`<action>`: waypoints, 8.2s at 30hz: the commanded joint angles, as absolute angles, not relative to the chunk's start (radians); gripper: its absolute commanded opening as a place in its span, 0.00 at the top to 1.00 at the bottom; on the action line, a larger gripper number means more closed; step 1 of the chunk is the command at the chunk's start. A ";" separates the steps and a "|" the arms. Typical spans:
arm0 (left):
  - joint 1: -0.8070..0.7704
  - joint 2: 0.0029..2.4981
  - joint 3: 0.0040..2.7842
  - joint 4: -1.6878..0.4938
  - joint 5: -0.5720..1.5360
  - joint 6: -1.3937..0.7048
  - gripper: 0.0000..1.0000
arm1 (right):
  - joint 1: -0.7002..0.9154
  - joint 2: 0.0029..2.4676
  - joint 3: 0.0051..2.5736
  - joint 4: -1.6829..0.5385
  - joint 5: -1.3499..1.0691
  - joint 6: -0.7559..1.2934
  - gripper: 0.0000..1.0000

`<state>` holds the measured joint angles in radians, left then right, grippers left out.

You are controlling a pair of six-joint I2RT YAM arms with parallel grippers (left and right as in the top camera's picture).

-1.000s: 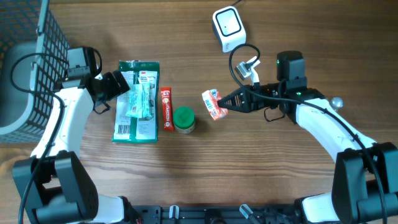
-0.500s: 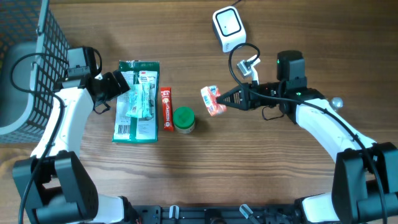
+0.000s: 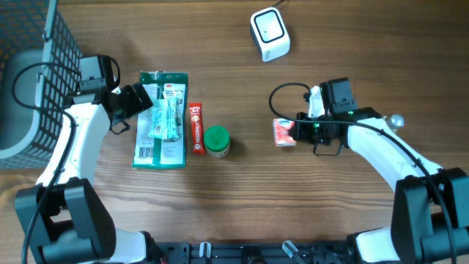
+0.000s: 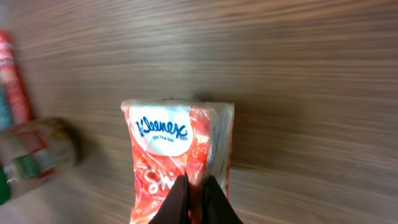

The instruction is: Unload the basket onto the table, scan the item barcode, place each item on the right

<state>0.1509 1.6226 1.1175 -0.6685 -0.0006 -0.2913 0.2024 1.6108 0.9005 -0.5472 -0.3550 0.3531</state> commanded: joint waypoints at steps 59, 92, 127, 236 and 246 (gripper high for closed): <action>0.155 1.602 1.127 -0.665 0.007 -0.297 0.00 | 0.508 2.397 2.020 -0.417 0.929 -0.552 0.95; 0.155 1.602 1.127 -0.665 0.007 -0.297 0.00 | 0.525 2.334 1.992 -0.418 0.951 -0.433 0.96; 0.155 1.602 1.127 -0.665 0.007 -0.297 0.00 | 0.325 1.960 1.417 -1.264 0.364 0.393 0.52; 0.155 1.602 1.127 -0.665 0.007 -0.297 0.00 | 0.501 1.726 1.371 -0.719 -0.205 0.418 0.88; 0.155 1.602 1.127 -0.665 0.007 -0.297 0.00 | 0.796 1.710 1.370 -0.558 0.201 0.585 0.00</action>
